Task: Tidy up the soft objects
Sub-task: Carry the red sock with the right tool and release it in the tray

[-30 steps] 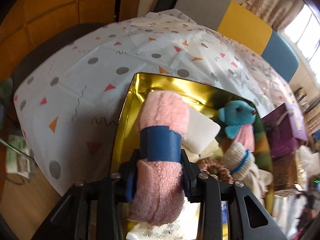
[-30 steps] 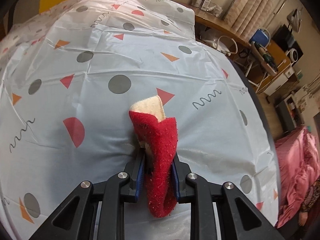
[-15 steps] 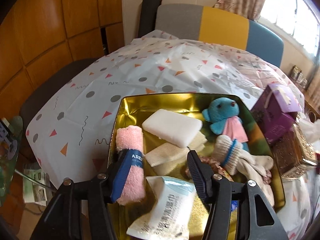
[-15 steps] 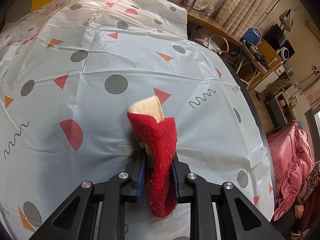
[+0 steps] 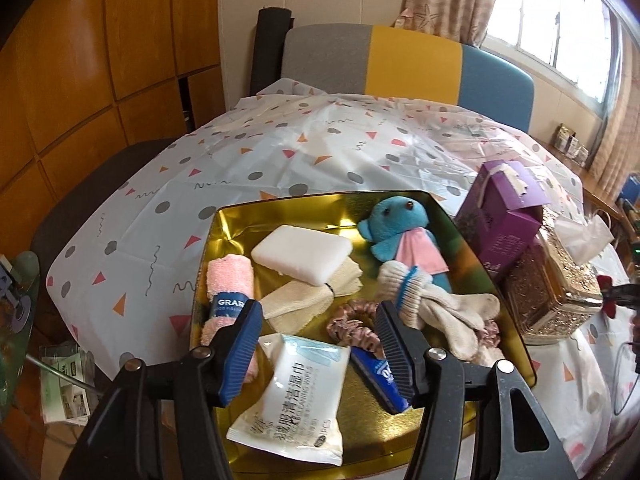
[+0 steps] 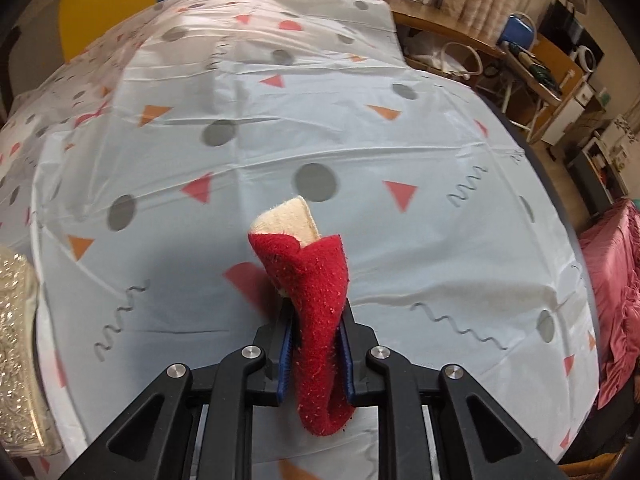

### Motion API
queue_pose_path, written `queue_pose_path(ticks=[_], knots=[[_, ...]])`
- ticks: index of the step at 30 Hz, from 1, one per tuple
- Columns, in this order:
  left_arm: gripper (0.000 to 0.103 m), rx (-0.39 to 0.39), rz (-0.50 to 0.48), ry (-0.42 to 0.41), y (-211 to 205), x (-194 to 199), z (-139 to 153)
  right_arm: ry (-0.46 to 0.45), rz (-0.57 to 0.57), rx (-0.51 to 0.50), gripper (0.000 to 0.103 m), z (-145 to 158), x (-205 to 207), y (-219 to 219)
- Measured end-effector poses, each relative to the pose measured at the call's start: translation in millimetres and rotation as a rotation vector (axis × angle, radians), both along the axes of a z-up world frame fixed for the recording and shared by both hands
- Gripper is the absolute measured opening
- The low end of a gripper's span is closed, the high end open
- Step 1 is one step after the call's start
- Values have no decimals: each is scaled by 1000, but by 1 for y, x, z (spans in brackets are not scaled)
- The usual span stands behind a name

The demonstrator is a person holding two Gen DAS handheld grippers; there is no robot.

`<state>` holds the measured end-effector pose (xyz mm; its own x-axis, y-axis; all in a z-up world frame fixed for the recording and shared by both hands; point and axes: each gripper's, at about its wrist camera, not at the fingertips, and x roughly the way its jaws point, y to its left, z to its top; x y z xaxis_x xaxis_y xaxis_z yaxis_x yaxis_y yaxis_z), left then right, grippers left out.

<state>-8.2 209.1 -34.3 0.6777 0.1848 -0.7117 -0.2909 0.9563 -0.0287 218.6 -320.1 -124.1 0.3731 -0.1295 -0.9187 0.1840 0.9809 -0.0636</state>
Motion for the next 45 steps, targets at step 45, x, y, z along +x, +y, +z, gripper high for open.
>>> queue_pose_path(ticks=[45], knots=[[60,0,-83,8,-17,-10,-10,-298,463,76,17,164,25,205]])
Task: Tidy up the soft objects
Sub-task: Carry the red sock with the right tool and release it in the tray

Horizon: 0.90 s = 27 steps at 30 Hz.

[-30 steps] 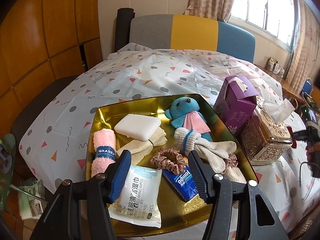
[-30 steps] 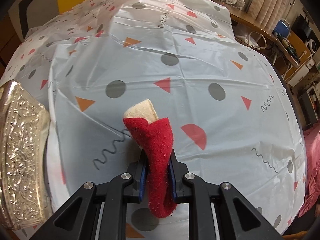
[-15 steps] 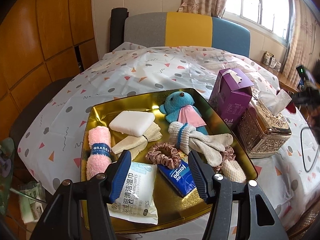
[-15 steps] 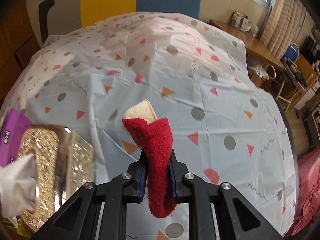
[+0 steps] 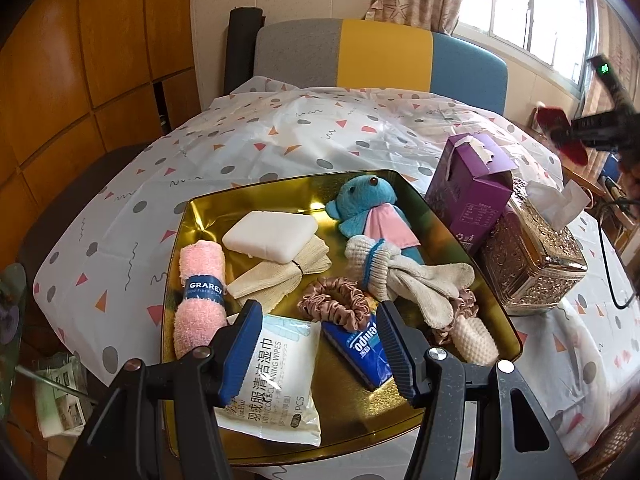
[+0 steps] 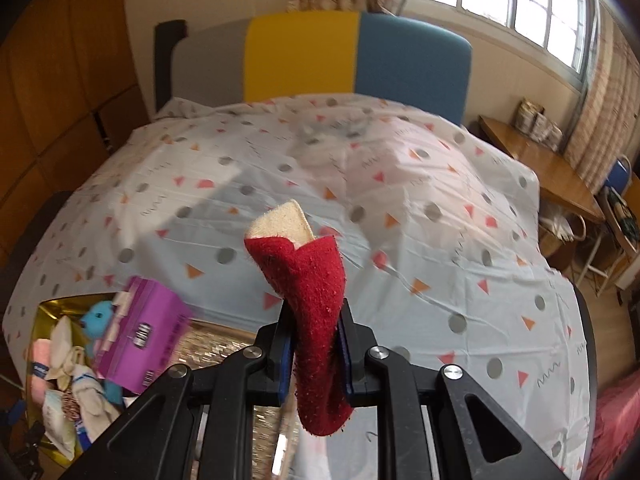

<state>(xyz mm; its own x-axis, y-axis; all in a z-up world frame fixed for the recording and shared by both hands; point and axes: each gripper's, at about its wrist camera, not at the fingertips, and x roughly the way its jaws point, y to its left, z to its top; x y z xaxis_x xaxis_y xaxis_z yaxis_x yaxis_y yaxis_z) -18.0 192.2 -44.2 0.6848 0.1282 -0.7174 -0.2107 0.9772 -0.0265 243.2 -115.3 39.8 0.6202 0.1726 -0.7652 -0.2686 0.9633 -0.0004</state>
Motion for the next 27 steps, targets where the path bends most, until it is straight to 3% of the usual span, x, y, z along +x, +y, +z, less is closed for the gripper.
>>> queue_pose_path(ticks=[7,14,19,27], knots=[[60,0,26,4,10,-3,-1,-23,117,60,17,23,-12,55],[60,-1,68,16,23,-9,-4,-22,274,77,17,25,-40,132],[60,1,99,14,34,-15,-4,26,386,88,17,4,-66,181],[63,0,148,4,48,-21,-3,159,521,62,17,-61,-116,231]])
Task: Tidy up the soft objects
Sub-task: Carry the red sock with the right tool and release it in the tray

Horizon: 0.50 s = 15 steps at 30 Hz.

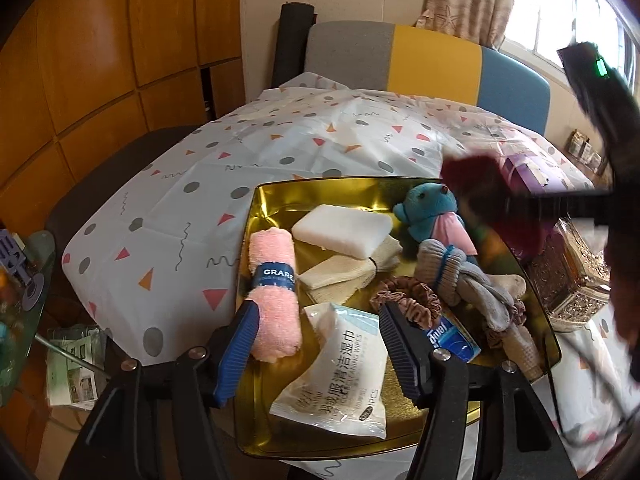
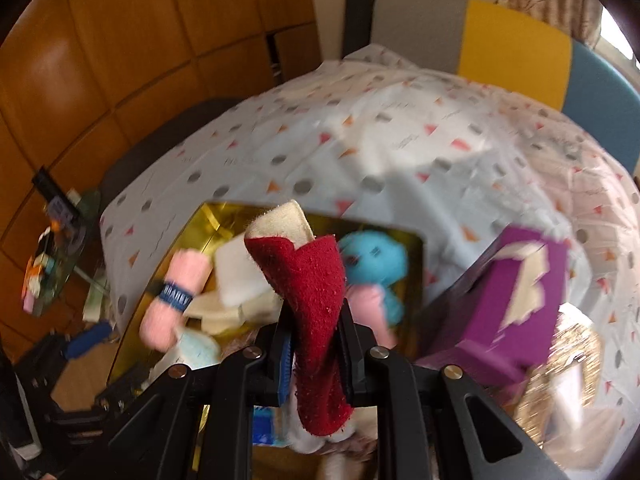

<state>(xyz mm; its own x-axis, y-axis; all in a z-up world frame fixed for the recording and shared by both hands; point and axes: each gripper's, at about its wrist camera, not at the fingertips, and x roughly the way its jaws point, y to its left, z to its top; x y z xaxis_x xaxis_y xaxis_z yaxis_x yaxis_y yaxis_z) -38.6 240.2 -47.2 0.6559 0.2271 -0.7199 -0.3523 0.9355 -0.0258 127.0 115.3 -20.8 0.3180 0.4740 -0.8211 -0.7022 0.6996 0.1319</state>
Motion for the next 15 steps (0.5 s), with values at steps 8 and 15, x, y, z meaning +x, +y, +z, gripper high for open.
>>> queue_pose_path(ticks=[8,15], knots=[[63,-6,20,-9,5,0,0,-8,82,-70,17,-46,-47,14],[64,-7,21,-4,5,1,-1,-12,36,-131,17,-66,-33,20]])
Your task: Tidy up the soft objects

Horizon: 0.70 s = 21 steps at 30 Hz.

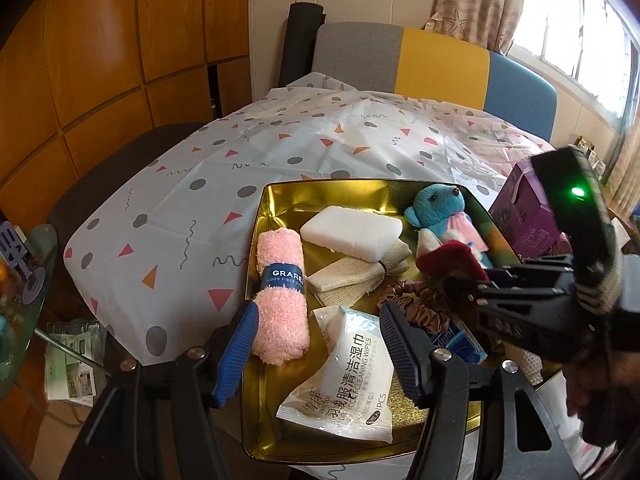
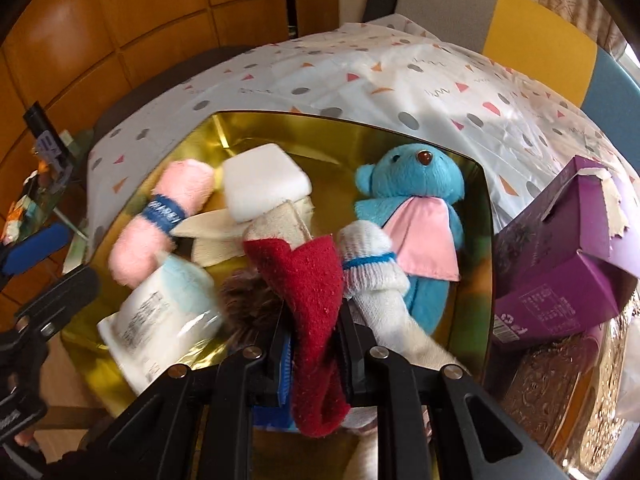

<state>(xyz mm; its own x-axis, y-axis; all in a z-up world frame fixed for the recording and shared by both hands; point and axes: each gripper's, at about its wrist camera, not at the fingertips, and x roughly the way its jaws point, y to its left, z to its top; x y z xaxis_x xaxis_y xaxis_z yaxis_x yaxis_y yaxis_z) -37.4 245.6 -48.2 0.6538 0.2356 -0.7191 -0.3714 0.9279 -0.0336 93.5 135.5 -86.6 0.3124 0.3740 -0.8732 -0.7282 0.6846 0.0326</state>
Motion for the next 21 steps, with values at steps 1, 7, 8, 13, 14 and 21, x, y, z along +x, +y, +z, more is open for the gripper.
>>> queue_pose_path(ticks=[1,7,8,13,14,21], knots=[[64,-1,0,1,0,0,0,2,-11,-10,17,-2,4,1],[68,-3,5,7,2,2,-4,33,-21,-78,17,-26,15,12],[68,-3,8,8,2,2,-4,26,-18,-75,17,-27,13,13],[70,-3,21,8,4,2,-5,37,-28,-38,20,-24,7,8],[72,-2,24,8,4,2,-5,44,-35,-30,20,-24,7,6],[83,11,33,-2,0,0,-1,27,-76,61,32,-8,2,-7]])
